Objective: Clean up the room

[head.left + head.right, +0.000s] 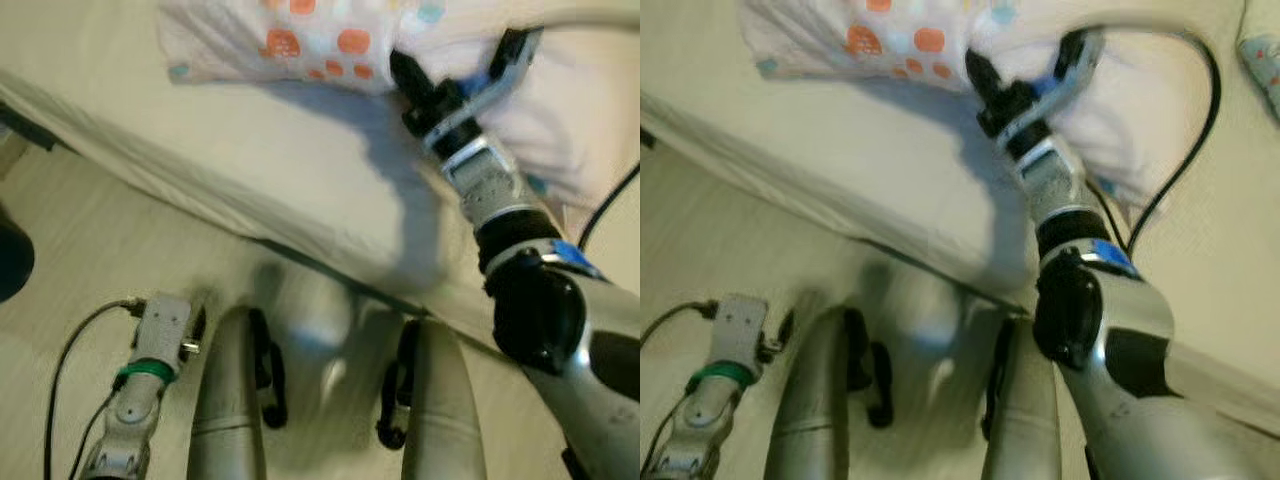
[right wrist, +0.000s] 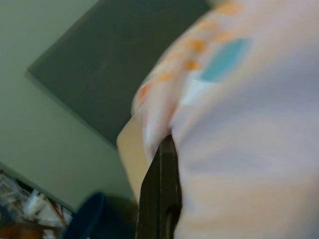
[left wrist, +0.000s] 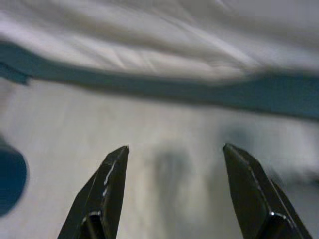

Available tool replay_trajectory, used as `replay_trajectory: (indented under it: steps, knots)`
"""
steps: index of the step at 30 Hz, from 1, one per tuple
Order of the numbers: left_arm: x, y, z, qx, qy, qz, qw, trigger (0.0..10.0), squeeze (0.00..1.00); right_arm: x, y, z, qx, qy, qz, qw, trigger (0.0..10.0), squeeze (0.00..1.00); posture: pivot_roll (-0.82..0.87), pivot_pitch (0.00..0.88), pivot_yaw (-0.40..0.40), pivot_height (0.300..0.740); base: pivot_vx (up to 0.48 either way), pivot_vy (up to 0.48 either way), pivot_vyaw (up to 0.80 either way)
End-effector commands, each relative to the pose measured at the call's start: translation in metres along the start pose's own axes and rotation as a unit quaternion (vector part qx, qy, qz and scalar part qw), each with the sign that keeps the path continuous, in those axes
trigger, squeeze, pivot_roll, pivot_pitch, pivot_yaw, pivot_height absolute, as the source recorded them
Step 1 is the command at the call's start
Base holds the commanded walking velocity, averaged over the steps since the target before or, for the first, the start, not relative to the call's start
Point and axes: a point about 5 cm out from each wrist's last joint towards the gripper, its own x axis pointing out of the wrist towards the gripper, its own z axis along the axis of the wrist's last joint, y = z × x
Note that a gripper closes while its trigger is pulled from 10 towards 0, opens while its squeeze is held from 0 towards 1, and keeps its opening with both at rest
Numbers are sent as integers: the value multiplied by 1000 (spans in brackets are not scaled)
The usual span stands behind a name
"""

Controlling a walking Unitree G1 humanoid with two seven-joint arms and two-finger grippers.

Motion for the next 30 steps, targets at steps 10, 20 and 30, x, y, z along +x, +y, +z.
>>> replay_trajectory:
  steps: [10, 20, 30]
  knots:
    - [-1, -9, -27, -96, 67, 22, 993, 10000, 0, -54, -6, -92, 58, 122, -64, 989, 0, 0, -29, 33, 36, 616, 0, 0, 0]
    - [-3, -20, -38, -126, 95, 18, 987, 10000, 0, -66, -21, -91, 38, 126, -150, 980, 2824, 0, -39, 11, 43, 641, 0, 0, 0]
    - [1, -34, -31, -177, 73, -19, 981, 10000, 0, -111, -62, -64, 38, 51, -320, 945, 10000, 1000, -44, 27, 41, 641, 0, 0, 0]
